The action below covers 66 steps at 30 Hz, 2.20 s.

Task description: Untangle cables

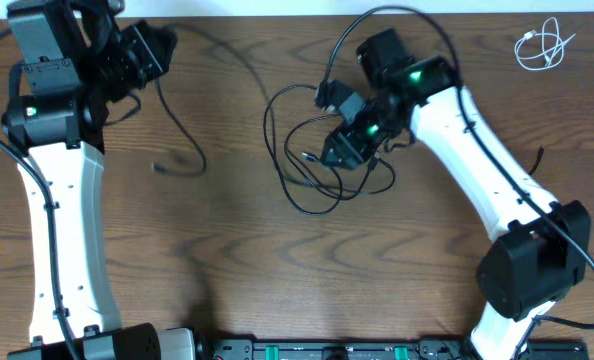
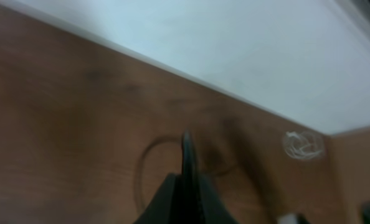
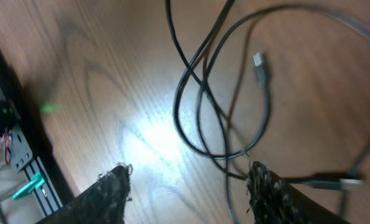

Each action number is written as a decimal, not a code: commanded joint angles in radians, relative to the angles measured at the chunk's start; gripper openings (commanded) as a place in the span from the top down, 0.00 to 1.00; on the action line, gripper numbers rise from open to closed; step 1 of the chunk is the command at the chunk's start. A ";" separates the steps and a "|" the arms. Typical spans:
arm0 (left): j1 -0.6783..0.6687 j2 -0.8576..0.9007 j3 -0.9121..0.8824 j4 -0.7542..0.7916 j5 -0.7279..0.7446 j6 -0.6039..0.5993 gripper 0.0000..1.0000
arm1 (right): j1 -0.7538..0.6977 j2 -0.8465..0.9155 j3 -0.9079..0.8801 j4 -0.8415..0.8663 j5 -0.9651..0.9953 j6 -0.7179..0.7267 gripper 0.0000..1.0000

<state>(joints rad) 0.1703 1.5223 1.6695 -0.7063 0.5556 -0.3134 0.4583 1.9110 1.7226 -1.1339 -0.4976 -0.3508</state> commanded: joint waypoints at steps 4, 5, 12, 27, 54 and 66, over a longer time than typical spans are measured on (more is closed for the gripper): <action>0.005 0.008 0.002 -0.208 -0.356 0.032 0.93 | 0.079 0.011 -0.120 0.095 0.002 0.007 0.46; 0.005 0.013 0.002 -0.223 -0.367 0.032 0.93 | 0.088 0.012 -0.135 0.122 0.017 0.018 0.47; 0.005 0.055 0.002 -0.273 -0.385 0.032 0.93 | 0.126 0.014 -0.278 0.399 0.240 0.204 0.51; 0.005 0.060 0.002 -0.277 -0.385 0.032 0.93 | 0.151 0.113 -0.331 0.497 0.154 0.227 0.59; 0.005 0.060 0.002 -0.280 -0.385 0.032 0.93 | 0.151 -0.214 -0.307 0.230 0.093 0.319 0.99; 0.005 0.060 0.002 -0.281 -0.385 0.032 0.93 | 0.137 -0.409 -0.303 0.259 0.002 0.389 0.99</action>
<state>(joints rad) 0.1722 1.5818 1.6684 -0.9852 0.1802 -0.2909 0.6048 1.5166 1.3987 -0.9108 -0.4618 -0.0025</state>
